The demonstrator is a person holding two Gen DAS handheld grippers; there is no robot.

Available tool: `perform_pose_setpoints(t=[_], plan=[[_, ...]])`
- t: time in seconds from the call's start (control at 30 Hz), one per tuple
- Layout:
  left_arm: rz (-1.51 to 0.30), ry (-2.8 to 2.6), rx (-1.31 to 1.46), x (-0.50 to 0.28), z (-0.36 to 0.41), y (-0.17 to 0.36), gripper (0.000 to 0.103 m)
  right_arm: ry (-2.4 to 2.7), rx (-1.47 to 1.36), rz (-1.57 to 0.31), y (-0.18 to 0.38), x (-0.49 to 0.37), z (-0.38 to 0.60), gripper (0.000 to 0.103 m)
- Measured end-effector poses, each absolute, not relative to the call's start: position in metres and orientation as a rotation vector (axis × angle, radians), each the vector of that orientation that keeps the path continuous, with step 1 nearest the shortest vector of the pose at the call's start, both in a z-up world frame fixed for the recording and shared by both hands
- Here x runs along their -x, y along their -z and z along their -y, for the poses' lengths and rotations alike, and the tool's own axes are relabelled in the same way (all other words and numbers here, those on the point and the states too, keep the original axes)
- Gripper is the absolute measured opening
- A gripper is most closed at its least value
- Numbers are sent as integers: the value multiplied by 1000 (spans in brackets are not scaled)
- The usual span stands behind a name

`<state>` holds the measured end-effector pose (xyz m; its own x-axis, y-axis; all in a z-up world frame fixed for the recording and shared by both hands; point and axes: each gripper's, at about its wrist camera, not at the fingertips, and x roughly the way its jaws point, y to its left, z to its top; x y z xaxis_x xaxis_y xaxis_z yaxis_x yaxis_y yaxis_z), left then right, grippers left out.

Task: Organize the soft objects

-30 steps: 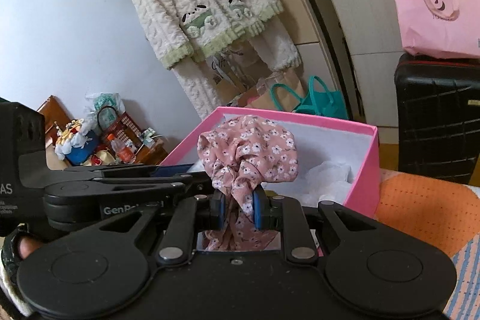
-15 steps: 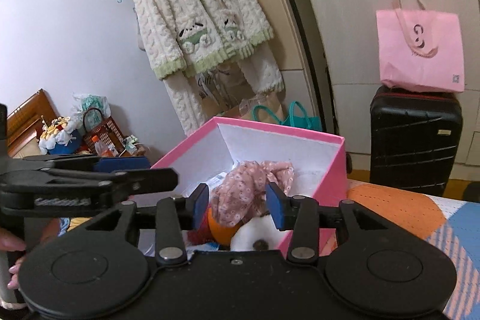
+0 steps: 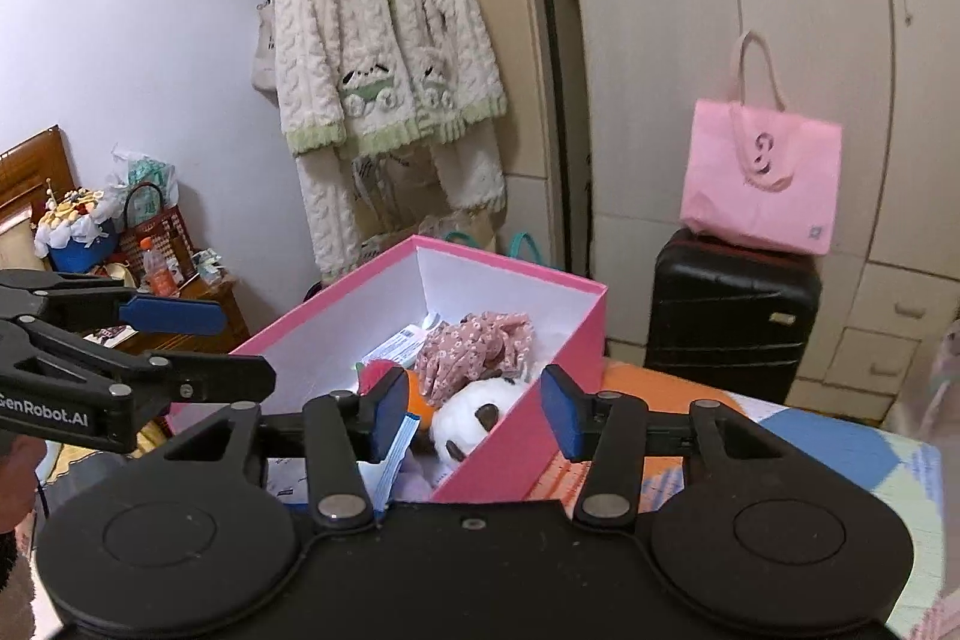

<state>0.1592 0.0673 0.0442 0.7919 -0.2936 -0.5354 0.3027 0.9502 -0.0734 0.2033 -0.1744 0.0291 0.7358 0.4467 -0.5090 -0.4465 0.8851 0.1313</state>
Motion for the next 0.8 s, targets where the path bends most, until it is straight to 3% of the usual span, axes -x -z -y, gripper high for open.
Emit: perform_pose_setpoints(t=[0.4, 0.47, 0.53, 0.8], plan=[[-495, 360, -40, -99, -48, -60, 89, -425, 37, -484, -53, -134, 201, 72], [-492, 364, -41, -94, -44, -60, 93, -409, 22, -475, -54, -126, 208, 77], [-491, 370, -39, -88, -40, -57, 96, -385, 10, -458, -53, -117, 214, 97], [-505, 357, -25, -78, -35, -47, 103, -303, 9, -430, -46, -92, 227, 97]])
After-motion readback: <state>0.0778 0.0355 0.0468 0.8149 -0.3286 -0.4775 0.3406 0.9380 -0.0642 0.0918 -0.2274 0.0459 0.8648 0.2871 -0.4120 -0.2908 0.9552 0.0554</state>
